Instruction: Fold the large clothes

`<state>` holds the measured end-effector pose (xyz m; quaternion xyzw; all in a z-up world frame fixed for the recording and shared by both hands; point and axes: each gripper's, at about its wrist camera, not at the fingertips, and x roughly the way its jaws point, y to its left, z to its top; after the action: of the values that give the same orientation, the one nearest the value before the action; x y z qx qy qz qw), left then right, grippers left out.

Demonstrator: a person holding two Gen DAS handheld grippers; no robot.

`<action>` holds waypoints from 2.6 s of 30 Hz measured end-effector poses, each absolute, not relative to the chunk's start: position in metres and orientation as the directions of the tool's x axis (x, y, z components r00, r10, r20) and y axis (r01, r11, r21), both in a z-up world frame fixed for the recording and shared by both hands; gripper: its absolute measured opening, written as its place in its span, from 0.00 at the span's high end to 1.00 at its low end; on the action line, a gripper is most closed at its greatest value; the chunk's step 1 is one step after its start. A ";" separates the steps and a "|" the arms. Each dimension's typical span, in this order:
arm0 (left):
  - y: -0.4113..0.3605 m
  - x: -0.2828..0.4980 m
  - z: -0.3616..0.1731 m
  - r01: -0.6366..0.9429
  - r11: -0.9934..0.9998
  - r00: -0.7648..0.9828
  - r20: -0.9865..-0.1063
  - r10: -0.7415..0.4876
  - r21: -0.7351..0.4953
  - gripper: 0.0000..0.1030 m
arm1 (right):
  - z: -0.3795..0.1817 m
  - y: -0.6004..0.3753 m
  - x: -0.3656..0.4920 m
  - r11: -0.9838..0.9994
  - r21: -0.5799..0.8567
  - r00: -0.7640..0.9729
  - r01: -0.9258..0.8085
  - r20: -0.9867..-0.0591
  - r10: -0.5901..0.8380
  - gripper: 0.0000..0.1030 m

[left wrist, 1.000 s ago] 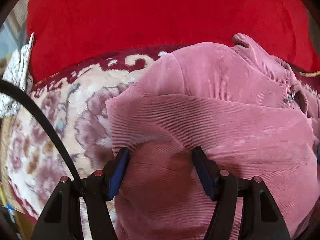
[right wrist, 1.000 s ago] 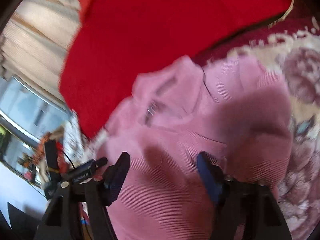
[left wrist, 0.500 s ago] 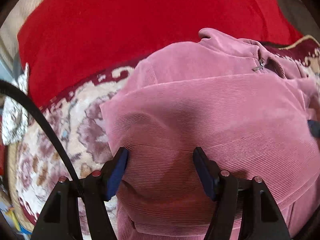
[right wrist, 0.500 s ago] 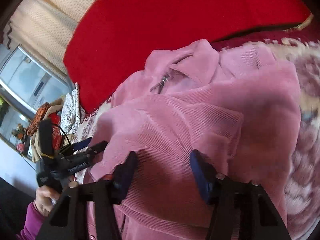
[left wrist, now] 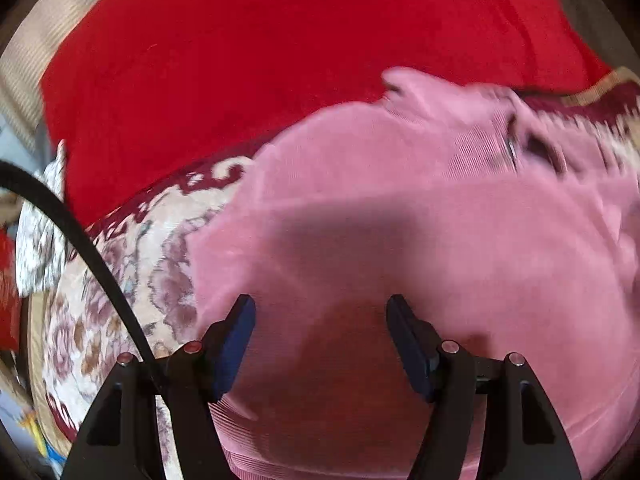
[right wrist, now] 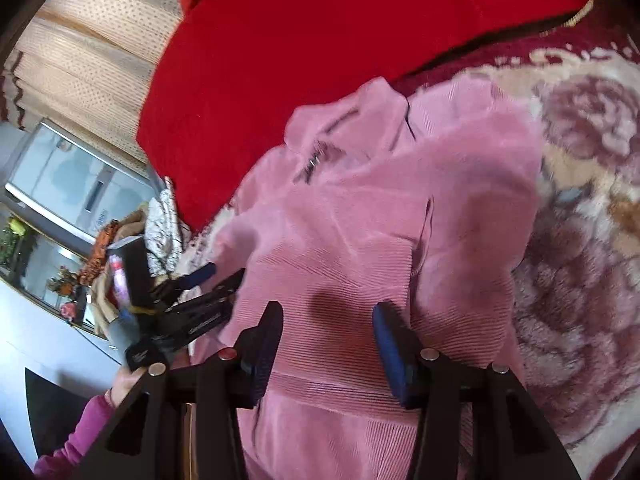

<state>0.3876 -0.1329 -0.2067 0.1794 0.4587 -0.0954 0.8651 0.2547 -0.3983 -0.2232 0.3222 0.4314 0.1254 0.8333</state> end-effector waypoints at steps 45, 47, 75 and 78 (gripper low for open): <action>0.108 0.204 -0.160 0.259 0.957 0.567 -0.782 -0.260 -0.131 0.15 | -0.196 -0.429 0.148 0.764 0.643 0.764 0.051 -0.518 0.385 0.22; 0.118 0.192 -0.181 0.270 0.950 0.532 -0.798 -0.281 -0.155 0.15 | -0.202 -0.431 0.117 0.739 0.672 0.770 0.046 -0.495 0.402 0.22; 0.133 0.180 -0.248 0.391 0.755 0.268 -0.720 -0.640 -0.526 0.27 | -0.303 -0.330 0.075 0.921 0.389 0.512 -0.018 -0.787 0.343 0.64; 0.130 0.184 -0.251 0.390 0.712 0.227 -0.688 -0.689 -0.584 0.27 | -0.313 -0.342 0.078 0.903 0.426 0.488 0.052 -0.800 0.350 0.49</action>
<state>0.1842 0.1298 -0.2509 -0.1456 0.5132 -0.3506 0.7697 0.0779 -0.3423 -0.3130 0.2014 0.4980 0.0888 0.8388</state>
